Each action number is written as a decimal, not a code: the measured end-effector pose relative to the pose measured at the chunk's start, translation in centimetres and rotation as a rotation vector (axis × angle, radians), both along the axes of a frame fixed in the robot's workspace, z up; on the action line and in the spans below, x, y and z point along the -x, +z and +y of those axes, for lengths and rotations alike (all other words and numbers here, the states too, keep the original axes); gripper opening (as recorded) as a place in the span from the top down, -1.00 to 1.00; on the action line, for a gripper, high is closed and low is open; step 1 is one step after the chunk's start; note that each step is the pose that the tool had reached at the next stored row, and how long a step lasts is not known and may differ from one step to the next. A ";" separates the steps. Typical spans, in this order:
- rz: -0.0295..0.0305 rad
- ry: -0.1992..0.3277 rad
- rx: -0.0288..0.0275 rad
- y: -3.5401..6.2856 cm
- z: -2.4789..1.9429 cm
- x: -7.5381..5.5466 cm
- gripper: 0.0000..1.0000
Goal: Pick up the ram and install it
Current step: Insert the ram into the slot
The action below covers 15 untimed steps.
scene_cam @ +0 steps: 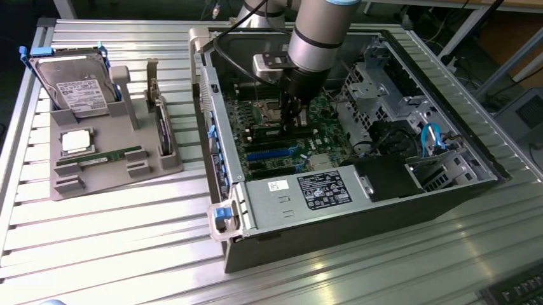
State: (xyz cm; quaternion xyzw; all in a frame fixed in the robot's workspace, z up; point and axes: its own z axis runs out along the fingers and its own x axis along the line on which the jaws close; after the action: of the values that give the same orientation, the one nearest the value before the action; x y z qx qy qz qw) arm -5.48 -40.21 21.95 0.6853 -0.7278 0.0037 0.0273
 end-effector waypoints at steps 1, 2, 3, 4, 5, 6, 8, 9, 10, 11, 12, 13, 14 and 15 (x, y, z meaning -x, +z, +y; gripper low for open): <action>0.0000 0.000 0.0000 0.00 0.00 0.0 0.72; 0.0001 0.000 0.0000 0.00 0.00 0.0 0.72; 0.0001 0.000 -0.0001 0.00 -0.02 0.0 0.72; 0.0004 0.000 -0.0001 -0.01 -0.04 0.0 0.72; 0.0011 -0.001 -0.0001 0.00 -0.07 0.0 0.72; 0.0020 -0.002 -0.0001 0.00 -0.10 0.0 0.72; 0.0047 -0.004 -0.0001 0.02 -0.17 0.0 0.72; 0.0064 -0.006 0.0004 0.05 -0.19 0.0 0.72; 0.0069 -0.007 0.0010 0.05 -0.20 0.0 0.72; 0.0072 -0.007 0.0011 0.06 -0.20 0.0 0.72; 0.0073 -0.007 0.0011 0.06 -0.20 0.0 0.72; 0.0072 -0.007 0.0011 0.06 -0.20 0.0 0.72; 0.0073 -0.007 0.0011 0.05 -0.20 0.0 0.72; 0.0072 -0.007 0.0011 0.02 -0.21 0.0 0.72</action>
State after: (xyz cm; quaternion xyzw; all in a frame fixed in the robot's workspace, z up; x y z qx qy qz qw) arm -5.47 -40.41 21.97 0.6826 -0.7301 0.0015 0.0303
